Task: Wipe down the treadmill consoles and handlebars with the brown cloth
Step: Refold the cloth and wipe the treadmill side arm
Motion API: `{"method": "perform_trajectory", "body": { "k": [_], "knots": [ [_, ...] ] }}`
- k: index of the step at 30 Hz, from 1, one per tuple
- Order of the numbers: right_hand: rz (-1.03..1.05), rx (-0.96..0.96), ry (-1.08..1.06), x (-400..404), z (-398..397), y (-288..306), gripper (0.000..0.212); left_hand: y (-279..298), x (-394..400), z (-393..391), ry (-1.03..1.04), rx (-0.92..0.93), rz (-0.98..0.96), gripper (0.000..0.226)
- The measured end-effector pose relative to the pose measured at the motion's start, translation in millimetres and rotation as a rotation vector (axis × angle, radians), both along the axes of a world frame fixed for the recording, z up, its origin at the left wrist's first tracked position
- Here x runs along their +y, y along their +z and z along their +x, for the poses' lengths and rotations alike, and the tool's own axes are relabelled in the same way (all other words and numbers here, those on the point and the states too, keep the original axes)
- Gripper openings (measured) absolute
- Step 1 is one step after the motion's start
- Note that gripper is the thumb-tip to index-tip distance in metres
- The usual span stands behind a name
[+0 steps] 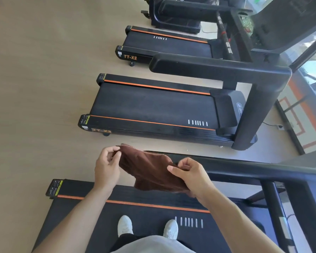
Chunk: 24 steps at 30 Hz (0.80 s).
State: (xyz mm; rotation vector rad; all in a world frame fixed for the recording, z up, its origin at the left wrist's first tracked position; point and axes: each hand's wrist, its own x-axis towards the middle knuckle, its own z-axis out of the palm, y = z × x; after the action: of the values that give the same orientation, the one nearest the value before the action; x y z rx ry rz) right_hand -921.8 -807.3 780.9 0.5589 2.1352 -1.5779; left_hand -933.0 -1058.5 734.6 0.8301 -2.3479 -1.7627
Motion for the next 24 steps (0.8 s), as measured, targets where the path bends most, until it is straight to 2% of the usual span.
{"method": "perform_trajectory", "body": {
  "k": [2,5,8,10,13,17,19,21,24],
  "knots": [
    [0.010,-0.033,0.008,6,3,1,0.024,6,0,0,-0.002,0.062,0.013,0.015],
    [-0.043,-0.134,0.097,18,4,8,0.036,15,1,-5,-0.045,0.126,0.065,0.020],
    [-0.066,-0.175,0.196,28,2,22,0.020,26,7,-12,-0.077,0.194,0.091,0.028],
    [-0.067,-0.090,0.121,34,-1,33,0.010,37,14,-19,-0.085,0.233,0.113,0.028],
    [-0.046,0.105,-0.099,48,-9,53,0.014,55,25,-34,-0.092,0.306,0.140,0.019],
    [0.067,0.254,-0.310,74,-30,62,0.004,70,44,-60,-0.191,0.386,0.000,0.014],
    [0.198,0.263,-0.307,81,-41,56,0.007,69,53,-70,-0.266,0.307,-0.197,0.027],
    [0.236,0.257,-0.307,82,-48,46,0.008,61,58,-76,-0.322,0.201,-0.354,0.036],
    [0.230,0.258,-0.337,83,-51,33,0.008,57,62,-77,-0.312,0.214,-0.309,0.032]
  ]
}}
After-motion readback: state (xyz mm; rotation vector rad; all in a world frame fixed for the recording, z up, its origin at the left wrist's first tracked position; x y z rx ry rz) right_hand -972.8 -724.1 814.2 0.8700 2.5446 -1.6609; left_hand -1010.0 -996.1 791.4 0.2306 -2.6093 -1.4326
